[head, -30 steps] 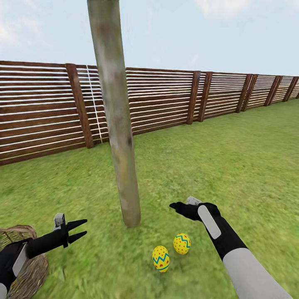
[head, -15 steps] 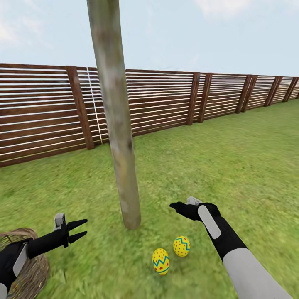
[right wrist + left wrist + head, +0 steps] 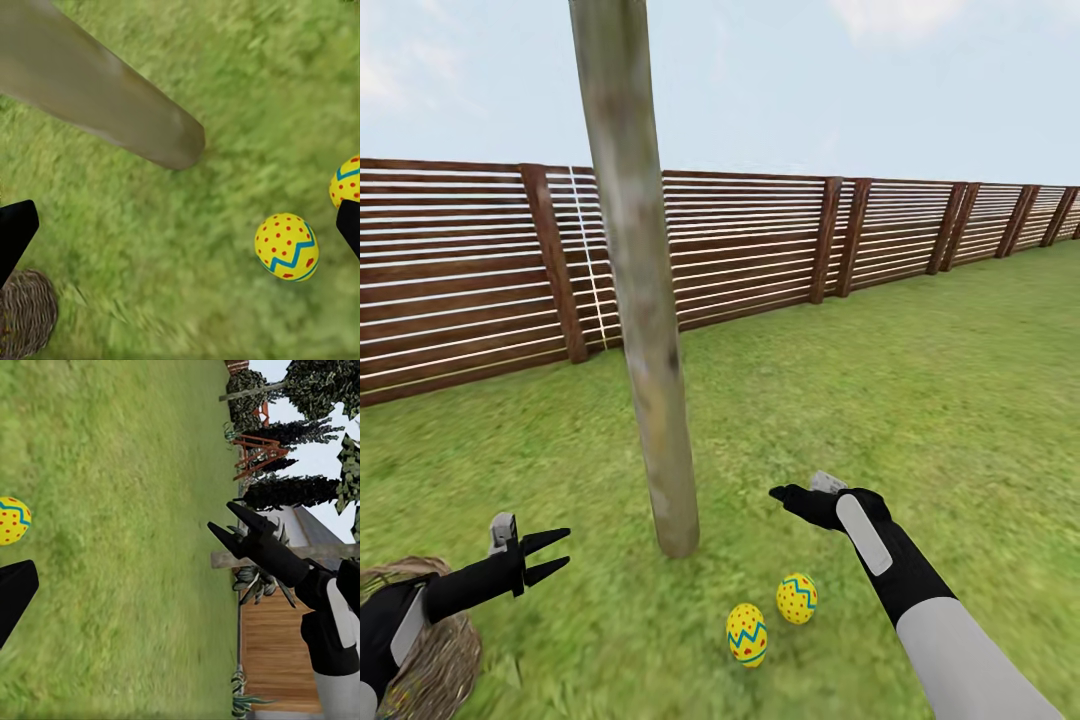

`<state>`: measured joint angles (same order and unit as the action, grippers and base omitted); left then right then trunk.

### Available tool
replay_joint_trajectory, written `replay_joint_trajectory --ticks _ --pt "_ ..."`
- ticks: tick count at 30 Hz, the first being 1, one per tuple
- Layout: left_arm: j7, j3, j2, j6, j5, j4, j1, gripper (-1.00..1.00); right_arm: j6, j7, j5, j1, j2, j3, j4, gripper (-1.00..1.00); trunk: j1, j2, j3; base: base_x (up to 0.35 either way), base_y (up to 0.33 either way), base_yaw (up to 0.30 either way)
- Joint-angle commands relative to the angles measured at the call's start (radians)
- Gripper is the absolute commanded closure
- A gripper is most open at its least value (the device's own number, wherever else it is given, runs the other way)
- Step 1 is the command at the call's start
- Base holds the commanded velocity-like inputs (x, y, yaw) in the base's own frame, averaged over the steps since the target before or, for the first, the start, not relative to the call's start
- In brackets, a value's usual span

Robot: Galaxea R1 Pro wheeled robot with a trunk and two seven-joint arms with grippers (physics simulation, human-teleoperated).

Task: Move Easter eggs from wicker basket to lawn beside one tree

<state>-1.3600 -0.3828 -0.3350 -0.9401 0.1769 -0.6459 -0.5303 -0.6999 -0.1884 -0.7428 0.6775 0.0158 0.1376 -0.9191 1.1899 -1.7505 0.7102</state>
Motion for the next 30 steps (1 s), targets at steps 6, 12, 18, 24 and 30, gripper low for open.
replay_joint_trajectory --ticks 6,12,18,24,30 --pt "-0.002 -0.001 -0.001 -0.009 0.001 0.0 0.0 -1.0 0.001 -0.01 -0.01 0.001 0.001 0.004 -0.001 -1.0 -0.023 0.042 -0.018 0.0 0.0 0.0" --pt "-0.002 -0.001 -0.001 -0.009 0.001 0.0 0.0 -1.0 0.002 -0.01 -0.01 0.001 0.001 0.005 0.01 -1.0 -0.046 0.084 -0.037 0.0 0.0 0.0" --pt "-0.002 -0.001 -0.001 -0.01 0.001 -0.001 0.0 -1.0 0.002 -0.01 -0.01 0.001 0.0 0.006 0.014 -1.0 -0.069 0.126 -0.056 0.0 0.0 0.0" --pt "-0.002 -0.001 -0.002 -0.009 0.001 0.0 0.0 -1.0 0.003 -0.01 -0.008 0.001 0.0 0.007 0.015 -1.0 -0.092 0.168 -0.074 0.0 0.0 0.0" --pt "-0.003 -0.001 -0.001 -0.009 0.001 0.0 0.0 -1.0 0.003 -0.011 -0.007 0.001 0.0 0.008 0.015 -1.0 -0.115 0.21 -0.093 0.0 0.0 0.0"
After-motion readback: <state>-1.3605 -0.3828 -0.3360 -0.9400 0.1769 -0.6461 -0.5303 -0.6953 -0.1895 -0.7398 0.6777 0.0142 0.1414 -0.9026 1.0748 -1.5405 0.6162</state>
